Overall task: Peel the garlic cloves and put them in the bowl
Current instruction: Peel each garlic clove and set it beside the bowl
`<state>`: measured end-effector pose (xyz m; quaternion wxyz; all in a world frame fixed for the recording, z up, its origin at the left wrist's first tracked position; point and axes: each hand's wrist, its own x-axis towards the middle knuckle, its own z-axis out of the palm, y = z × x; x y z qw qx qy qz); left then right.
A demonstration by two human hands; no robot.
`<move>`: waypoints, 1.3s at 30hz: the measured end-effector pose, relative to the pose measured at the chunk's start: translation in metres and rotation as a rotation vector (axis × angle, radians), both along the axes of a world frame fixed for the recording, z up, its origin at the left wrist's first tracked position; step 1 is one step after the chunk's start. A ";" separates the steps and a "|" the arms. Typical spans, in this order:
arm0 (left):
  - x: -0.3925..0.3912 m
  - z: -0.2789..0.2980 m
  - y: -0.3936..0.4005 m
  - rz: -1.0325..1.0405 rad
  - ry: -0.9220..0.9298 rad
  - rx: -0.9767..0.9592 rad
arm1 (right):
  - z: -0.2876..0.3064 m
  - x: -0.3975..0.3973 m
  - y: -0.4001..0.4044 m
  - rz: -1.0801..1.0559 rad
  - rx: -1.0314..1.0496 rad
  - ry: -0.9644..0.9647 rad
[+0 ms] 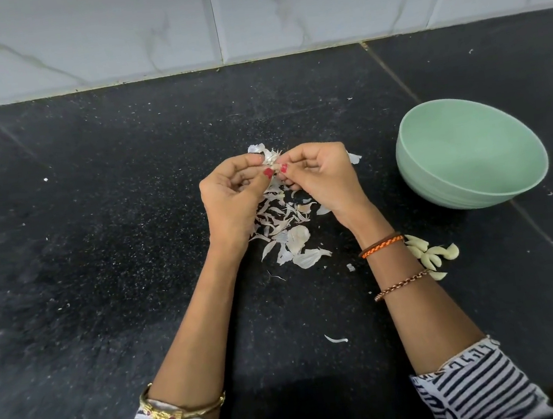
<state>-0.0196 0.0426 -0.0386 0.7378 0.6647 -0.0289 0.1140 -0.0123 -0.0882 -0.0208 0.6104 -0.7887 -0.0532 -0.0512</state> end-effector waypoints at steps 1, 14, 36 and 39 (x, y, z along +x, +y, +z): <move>0.000 0.000 0.000 0.004 0.000 0.002 | -0.001 0.000 0.000 0.003 -0.020 -0.022; -0.004 0.007 -0.006 0.020 0.015 -0.149 | 0.000 -0.001 0.001 0.084 0.077 0.021; -0.003 0.006 -0.003 0.149 0.054 -0.019 | 0.004 -0.002 0.001 -0.060 0.204 0.109; -0.004 0.004 -0.004 0.104 0.004 0.031 | 0.004 -0.003 0.005 -0.012 0.198 0.095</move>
